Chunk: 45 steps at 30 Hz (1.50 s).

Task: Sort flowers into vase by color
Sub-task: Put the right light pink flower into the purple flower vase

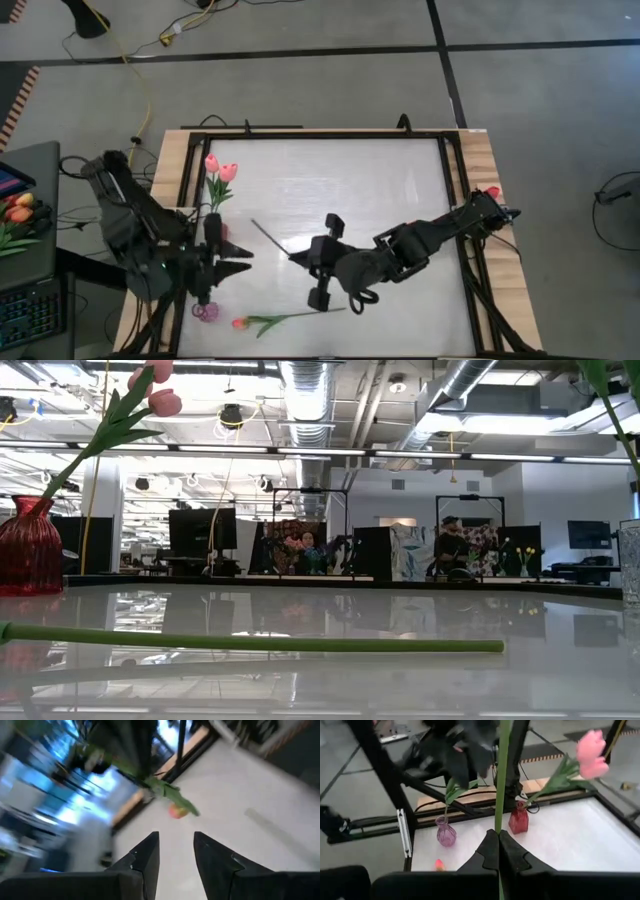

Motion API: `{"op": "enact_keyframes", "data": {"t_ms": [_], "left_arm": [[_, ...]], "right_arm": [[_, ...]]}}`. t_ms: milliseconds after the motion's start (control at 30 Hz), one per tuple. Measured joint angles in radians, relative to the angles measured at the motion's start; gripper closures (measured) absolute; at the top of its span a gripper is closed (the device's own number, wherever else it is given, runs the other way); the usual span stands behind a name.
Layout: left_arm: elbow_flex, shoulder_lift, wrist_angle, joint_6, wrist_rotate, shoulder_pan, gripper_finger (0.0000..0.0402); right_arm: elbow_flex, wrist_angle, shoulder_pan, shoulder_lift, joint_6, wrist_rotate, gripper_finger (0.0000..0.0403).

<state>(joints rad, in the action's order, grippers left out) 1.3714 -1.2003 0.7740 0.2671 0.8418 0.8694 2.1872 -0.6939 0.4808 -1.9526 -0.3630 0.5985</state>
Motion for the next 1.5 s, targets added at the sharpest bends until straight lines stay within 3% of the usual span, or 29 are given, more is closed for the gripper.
{"op": "enact_keyframes", "data": {"t_ms": [300,600,1200,1500], "left_arm": [[0.000,-0.124,-0.006,0.472,0.263,0.030,0.0312],[0.000,-0.258,-0.006,0.831,0.558,0.003,0.0313],[0.113,-0.256,0.037,0.916,0.524,-0.053,0.0313],[0.119,-0.256,0.087,0.960,0.477,-0.116,0.0313]], "right_arm": [[0.000,-0.014,-0.050,0.000,-0.198,-0.152,0.0383],[0.000,-0.025,-0.064,0.000,-0.315,-0.200,0.0382],[0.000,-0.031,-0.191,0.000,-0.330,-0.348,0.0382],[0.000,-0.025,-0.195,0.000,-0.318,-0.438,0.0382]]}}
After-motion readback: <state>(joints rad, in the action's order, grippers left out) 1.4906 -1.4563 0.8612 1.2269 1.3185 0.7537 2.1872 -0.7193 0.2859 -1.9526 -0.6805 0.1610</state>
